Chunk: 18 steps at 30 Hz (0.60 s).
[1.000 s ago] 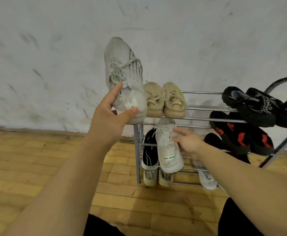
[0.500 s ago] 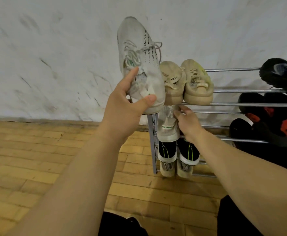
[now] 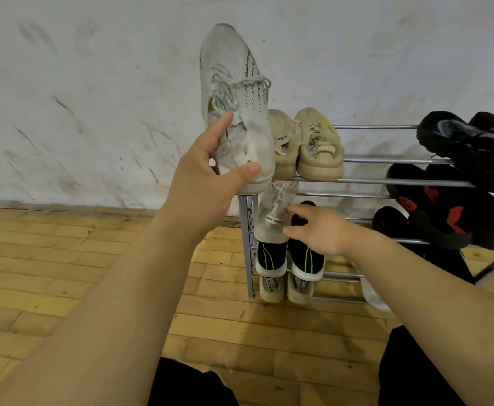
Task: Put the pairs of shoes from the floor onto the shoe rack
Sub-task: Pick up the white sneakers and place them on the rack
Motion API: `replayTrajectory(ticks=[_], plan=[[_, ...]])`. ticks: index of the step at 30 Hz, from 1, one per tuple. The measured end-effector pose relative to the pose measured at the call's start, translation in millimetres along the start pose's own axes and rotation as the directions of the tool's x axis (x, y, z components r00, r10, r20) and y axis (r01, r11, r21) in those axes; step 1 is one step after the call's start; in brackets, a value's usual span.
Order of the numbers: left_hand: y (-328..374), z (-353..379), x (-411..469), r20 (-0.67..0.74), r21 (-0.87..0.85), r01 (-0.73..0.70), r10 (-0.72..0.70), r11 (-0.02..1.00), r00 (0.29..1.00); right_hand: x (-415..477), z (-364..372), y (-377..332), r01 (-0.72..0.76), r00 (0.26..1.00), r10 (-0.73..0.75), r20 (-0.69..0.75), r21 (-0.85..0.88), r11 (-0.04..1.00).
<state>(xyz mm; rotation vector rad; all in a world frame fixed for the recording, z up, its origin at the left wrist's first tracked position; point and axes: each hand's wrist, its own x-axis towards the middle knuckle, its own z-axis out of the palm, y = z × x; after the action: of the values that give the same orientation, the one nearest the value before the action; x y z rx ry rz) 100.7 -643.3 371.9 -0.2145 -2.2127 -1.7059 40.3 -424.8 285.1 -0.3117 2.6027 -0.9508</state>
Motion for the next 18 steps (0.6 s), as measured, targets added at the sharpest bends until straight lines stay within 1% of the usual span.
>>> replayTrajectory(ticks=[1, 3, 4, 6, 7, 9, 11, 14, 16, 18], plan=[[3, 2, -2, 0.018, 0.0, -0.01, 0.01, 1.0, 1.0, -11, -6, -3, 0.019, 1.0, -0.019, 0.016, -0.007, 1.0], [11, 9, -8, 0.058, -0.001, -0.029, 0.029, 1.0, 0.998, -36, -19, -8, 0.054, 0.999, -0.053, -0.003, 0.085, 0.995], [16, 14, -11, 0.074, 0.0, -0.038, 0.038, 0.999, 0.997, -48, -27, -9, 0.08, 0.997, -0.077, -0.027, 0.107, 0.991], [25, 23, -16, 0.1, -0.017, -0.033, 0.035, 0.999, 0.994, -68, -40, -11, 0.119, 0.988, -0.11, -0.11, 0.082, 0.99], [30, 29, -20, 0.116, -0.033, -0.024, 0.027, 0.999, 0.993, -79, -46, -10, 0.135, 0.981, -0.119, -0.154, 0.101, 0.986], [38, 39, -25, 0.14, -0.061, 0.0, 0.009, 0.998, 0.99, -97, -56, -5, 0.163, 0.966, -0.103, -0.236, 0.251, 0.954], [47, 51, -33, 0.154, -0.108, 0.029, -0.012, 0.994, 0.988, -113, -66, -1, 0.21, 0.946, -0.069, -0.315, 0.442, 0.872], [61, 71, -45, 0.17, -0.177, 0.083, -0.053, 0.981, 0.984, -135, -84, 2, 0.292, 0.917, 0.0, -0.399, 0.671, 0.682], [69, 84, -53, 0.217, -0.182, 0.113, -0.072, 0.977, 0.974, -149, -94, 5, 0.32, 0.917, -0.003, -0.398, 0.732, 0.601], [75, 97, -62, 0.295, -0.144, 0.119, -0.072, 0.982, 0.953, -161, -100, 9, 0.335, 0.923, -0.036, -0.382, 0.756, 0.562]])
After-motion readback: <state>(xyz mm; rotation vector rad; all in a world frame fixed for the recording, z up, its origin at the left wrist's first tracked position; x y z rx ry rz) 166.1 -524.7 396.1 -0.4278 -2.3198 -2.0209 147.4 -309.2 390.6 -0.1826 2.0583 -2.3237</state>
